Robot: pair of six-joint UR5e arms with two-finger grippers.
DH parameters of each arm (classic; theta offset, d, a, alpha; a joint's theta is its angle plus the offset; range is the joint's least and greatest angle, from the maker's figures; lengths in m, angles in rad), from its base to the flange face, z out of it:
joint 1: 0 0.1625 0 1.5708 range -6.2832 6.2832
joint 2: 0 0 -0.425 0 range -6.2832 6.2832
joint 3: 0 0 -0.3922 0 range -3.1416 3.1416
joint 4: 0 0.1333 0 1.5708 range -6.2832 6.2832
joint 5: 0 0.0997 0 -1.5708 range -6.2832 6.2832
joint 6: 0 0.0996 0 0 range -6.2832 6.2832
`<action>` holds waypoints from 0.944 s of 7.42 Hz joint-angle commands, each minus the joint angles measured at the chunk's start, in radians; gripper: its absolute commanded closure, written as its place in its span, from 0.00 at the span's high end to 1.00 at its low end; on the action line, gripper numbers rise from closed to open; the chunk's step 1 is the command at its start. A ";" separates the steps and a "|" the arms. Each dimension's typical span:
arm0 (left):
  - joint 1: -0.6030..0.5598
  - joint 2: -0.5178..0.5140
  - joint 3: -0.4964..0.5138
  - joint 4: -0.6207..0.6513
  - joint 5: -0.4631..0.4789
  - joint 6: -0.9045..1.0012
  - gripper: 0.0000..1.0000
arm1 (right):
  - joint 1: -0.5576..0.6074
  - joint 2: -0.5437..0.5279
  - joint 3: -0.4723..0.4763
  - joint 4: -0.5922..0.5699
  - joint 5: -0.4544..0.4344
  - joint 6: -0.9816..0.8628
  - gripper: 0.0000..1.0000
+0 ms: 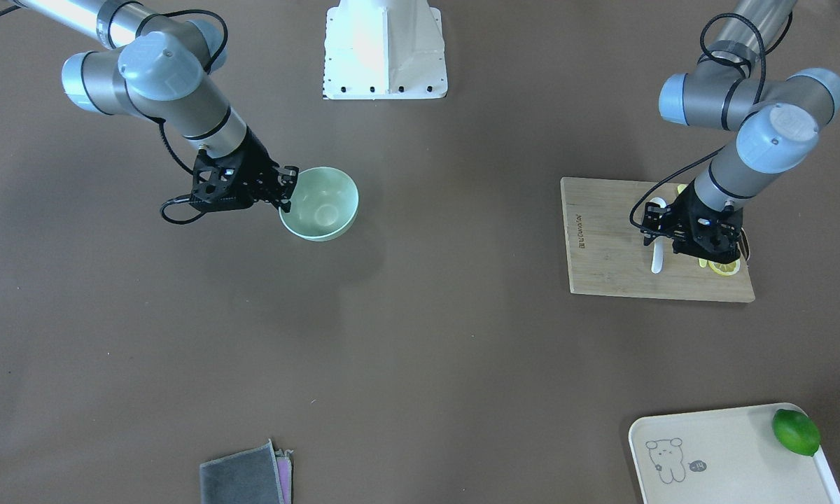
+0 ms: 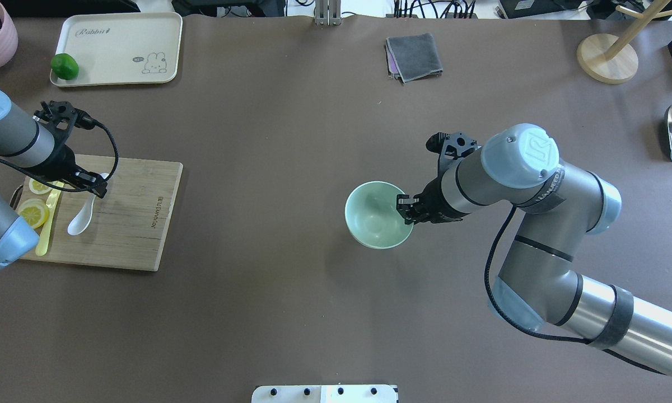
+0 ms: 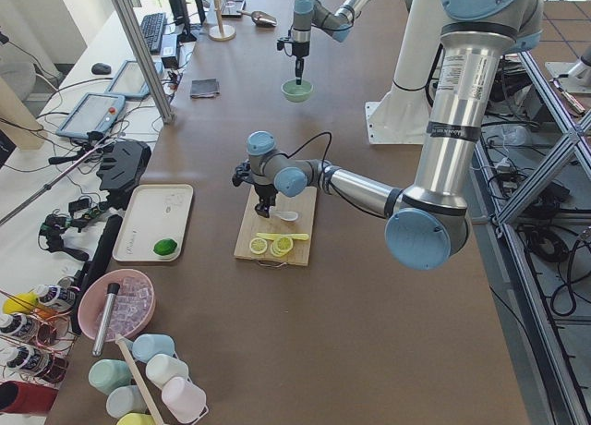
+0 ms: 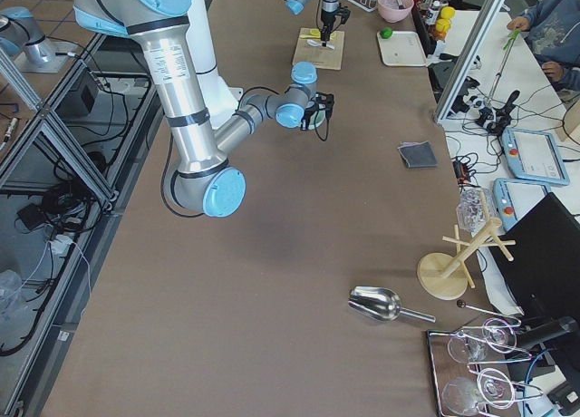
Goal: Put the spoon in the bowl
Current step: 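Grasp the white spoon with left gripper while right gripper drags bowl to center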
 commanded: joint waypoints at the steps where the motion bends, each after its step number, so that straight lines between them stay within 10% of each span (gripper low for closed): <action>1: 0.011 0.002 -0.003 0.001 0.000 0.000 0.25 | -0.068 0.059 -0.012 -0.039 -0.066 0.046 0.00; 3: 0.019 0.002 -0.003 0.001 0.001 0.000 0.00 | -0.103 0.100 -0.032 -0.070 -0.100 0.075 0.00; 6: 0.019 -0.044 -0.026 0.002 -0.011 -0.008 0.00 | -0.140 0.168 -0.092 -0.071 -0.135 0.106 0.00; 7: 0.019 -0.102 -0.058 0.013 -0.019 -0.068 0.00 | -0.142 0.190 -0.119 -0.070 -0.135 0.134 0.23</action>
